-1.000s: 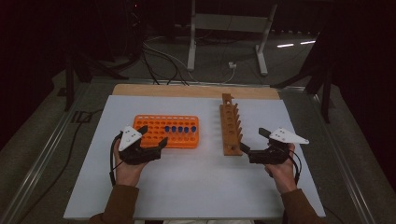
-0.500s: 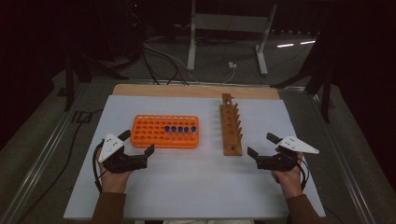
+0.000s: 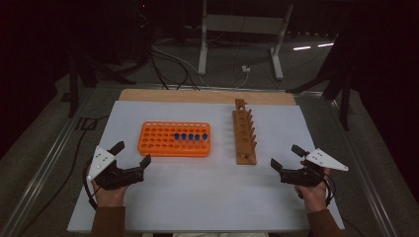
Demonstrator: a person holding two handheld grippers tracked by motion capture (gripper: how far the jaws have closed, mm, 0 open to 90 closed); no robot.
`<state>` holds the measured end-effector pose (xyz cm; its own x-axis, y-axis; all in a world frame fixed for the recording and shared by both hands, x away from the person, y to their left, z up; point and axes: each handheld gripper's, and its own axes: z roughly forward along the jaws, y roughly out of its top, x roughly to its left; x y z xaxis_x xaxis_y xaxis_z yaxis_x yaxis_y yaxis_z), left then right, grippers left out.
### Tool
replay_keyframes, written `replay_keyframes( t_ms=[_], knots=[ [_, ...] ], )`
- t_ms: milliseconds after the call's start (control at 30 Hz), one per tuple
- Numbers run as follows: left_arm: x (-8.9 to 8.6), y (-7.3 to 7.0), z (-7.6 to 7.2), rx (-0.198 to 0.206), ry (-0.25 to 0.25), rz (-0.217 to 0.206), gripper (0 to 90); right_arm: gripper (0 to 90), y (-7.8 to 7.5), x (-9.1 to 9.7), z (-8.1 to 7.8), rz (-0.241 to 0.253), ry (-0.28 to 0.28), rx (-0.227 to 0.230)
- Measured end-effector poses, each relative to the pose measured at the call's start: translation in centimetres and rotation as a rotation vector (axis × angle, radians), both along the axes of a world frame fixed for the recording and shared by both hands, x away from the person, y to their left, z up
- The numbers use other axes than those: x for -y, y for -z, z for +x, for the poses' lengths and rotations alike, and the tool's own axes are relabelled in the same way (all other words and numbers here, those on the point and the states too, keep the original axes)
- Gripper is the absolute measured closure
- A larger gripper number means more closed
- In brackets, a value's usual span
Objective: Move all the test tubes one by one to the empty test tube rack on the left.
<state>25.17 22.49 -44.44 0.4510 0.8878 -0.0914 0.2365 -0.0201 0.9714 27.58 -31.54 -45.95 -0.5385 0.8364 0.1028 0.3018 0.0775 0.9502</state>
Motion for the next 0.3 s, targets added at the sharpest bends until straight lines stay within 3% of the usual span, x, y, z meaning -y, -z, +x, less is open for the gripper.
replay_keyframes(
  t_ms=[300],
  knots=[
    [0.20, 0.41, 0.19, -0.018, -0.003, 0.009, 0.9, 0.3, 0.30, -0.07, -0.06, -0.012, -0.004, -0.005]
  ],
)
